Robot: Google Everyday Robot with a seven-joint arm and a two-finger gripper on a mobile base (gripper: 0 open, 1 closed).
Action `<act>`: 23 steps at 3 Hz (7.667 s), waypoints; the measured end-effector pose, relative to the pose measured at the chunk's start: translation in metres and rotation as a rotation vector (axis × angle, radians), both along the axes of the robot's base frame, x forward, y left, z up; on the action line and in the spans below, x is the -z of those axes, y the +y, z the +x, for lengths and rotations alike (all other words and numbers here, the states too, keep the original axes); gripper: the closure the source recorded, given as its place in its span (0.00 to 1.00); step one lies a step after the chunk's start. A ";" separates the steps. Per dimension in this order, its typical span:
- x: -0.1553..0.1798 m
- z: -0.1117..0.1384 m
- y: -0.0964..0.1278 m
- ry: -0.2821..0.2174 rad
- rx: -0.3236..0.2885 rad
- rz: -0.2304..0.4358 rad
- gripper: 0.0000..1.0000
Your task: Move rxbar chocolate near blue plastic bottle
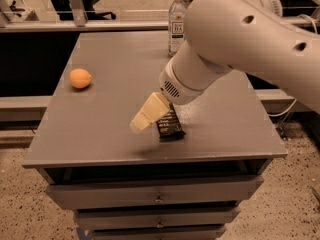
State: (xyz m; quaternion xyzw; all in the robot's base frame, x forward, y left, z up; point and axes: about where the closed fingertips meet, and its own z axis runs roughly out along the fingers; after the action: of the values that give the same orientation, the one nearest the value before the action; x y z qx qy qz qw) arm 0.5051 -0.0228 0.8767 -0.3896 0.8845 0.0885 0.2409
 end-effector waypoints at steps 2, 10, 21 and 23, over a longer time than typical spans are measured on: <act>0.032 0.014 -0.005 -0.007 0.062 -0.019 0.00; -0.029 0.031 -0.031 -0.057 -0.103 0.029 1.00; 0.010 0.245 -0.121 -0.176 -0.017 -0.096 0.00; -0.029 0.232 -0.147 -0.274 -0.052 0.201 0.00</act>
Offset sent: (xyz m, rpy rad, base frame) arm 0.0204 -0.0099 -0.0517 -0.0293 0.0024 -0.0987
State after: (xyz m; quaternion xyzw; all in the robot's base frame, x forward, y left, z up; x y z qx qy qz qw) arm 0.7370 -0.1694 0.9061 -0.3948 0.8197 0.1288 0.3945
